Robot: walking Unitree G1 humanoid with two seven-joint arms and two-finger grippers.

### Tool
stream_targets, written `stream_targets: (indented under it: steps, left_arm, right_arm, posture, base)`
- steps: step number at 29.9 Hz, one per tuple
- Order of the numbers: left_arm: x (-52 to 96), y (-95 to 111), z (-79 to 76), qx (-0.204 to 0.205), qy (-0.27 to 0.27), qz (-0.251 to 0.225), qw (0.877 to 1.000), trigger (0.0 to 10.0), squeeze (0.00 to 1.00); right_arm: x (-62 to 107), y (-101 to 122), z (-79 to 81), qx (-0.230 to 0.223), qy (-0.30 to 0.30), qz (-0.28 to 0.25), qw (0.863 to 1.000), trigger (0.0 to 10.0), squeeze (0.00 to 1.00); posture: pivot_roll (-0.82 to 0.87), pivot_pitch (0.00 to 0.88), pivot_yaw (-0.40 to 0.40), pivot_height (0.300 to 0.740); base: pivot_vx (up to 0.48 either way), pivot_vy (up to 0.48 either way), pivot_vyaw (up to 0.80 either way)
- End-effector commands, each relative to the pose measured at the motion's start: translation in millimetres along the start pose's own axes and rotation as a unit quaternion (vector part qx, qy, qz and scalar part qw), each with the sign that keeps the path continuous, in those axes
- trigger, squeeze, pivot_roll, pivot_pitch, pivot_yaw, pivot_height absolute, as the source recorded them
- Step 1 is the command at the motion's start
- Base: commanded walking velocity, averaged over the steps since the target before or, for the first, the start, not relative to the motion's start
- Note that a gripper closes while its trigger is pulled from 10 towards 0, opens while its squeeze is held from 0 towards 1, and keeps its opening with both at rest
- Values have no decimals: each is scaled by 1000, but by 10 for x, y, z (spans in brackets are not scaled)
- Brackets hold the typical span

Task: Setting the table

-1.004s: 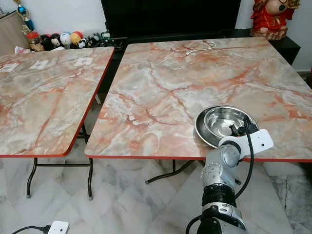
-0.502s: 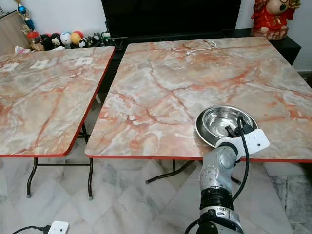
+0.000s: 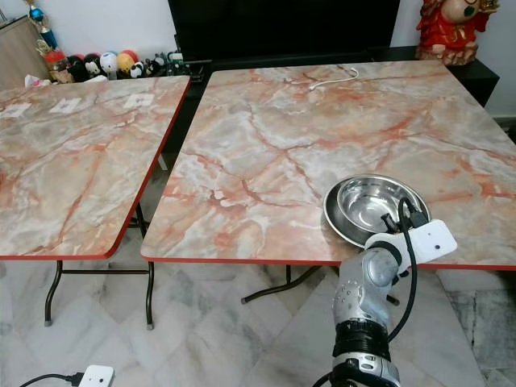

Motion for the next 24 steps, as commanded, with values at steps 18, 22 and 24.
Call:
stream_targets:
  steps: [18, 22, 24]
  left_arm:
    - [19, -66, 73, 21, 18, 8, 1000, 10000, 0]
    - [19, -71, 66, 25, 18, 8, 999, 10000, 0]
    - [19, -72, 62, 26, 18, 7, 999, 10000, 0]
  right_arm:
    - [851, -7, 768, 250, 427, -129, 859, 10000, 0]
    - [907, 0, 872, 247, 442, -132, 852, 10000, 0]
    - [910, -2, 892, 244, 442, -129, 854, 10000, 0]
  posture:
    - [-95, 39, 52, 740]
    - [-85, 38, 46, 740]
    - [-81, 35, 43, 740]
  base:
    - [0, 0, 0]
    - [0, 480, 0]
    - [0, 480, 0]
Point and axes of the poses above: a point about 5 cm out from each wrist's last joint towards the gripper, its own x axis pointing back from the gripper into the wrist, its own y axis along the axis of the wrist's last joint, z = x × y, the point moved 5 cm from there along -x, pointing out of the wrist towards the gripper, and after that the axes turned 6 degrees about x, right-handed, at the moved point
